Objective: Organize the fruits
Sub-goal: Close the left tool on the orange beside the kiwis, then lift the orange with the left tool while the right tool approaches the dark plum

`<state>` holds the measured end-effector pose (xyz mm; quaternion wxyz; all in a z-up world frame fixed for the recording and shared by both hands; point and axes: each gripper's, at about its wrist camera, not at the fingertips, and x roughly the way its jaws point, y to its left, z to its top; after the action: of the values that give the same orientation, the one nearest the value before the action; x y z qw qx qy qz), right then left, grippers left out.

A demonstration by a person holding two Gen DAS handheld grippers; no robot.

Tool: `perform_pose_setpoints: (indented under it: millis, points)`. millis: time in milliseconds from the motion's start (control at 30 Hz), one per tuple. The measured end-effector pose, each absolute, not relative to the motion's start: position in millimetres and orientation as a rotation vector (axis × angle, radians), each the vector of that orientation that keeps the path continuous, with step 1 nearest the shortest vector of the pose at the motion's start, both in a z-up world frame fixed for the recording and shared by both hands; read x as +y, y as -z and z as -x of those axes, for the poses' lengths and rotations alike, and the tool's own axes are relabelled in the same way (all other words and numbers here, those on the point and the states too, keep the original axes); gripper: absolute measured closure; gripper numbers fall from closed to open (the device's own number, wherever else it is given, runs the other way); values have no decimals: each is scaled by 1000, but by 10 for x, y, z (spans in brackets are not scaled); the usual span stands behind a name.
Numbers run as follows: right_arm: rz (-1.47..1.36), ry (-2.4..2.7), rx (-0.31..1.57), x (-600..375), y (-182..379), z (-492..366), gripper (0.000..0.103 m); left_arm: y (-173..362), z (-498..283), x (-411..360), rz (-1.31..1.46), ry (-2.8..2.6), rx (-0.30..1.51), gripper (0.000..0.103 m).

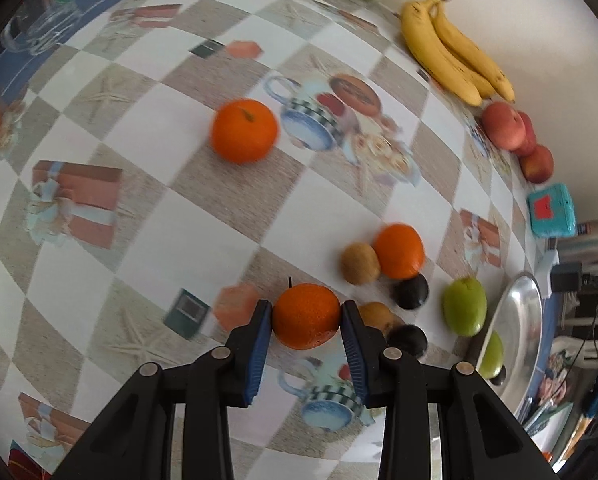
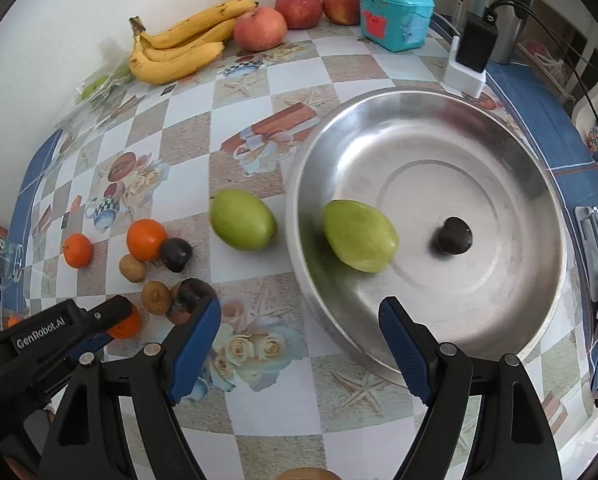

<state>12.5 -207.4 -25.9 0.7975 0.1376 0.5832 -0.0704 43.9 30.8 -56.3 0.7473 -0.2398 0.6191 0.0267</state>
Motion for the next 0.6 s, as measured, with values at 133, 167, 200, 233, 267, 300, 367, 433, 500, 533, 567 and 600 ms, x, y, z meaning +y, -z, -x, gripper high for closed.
perform_pose_setpoints:
  millis: [133,167,200,233,267,300,367,433,500,533,567,600]
  points:
    - [-280,127,1253,-1953,257,-155,21,548,-446,460,551,-93,1339,65]
    - [-276,122,1254,-1931,261,-161,21,547,-447,495,558,-101,1337,65]
    - [-272,115,1254,-1902,265,-167,21,545,-445,529,564,-109,1334,65]
    - [-269,109,1256,-1880,270,-172,21,543,-442,568,572,-119,1332,65]
    - [-267,105,1255,-1862,272,-175,21,536,-437,608,580,-128,1328,66]
    - [-264,99,1253,-1832,271,-179,21,533,-433,643,588,-137,1324,66]
    - [-255,84,1245,-1776,258,-188,21,525,-424,713,602,-154,1317,66]
    - [-240,62,1232,-1701,238,-201,21,522,-417,766,610,-167,1312,65]
    - [-218,36,1221,-1601,226,-217,21,518,-414,802,612,-176,1310,66]
    - [-210,25,1218,-1560,228,-221,21,516,-416,816,612,-180,1308,66]
    - [-201,11,1217,-1510,234,-228,21,515,-417,828,614,-182,1307,66]
    - [-194,-1,1217,-1464,245,-235,21,514,-418,838,619,-183,1305,65]
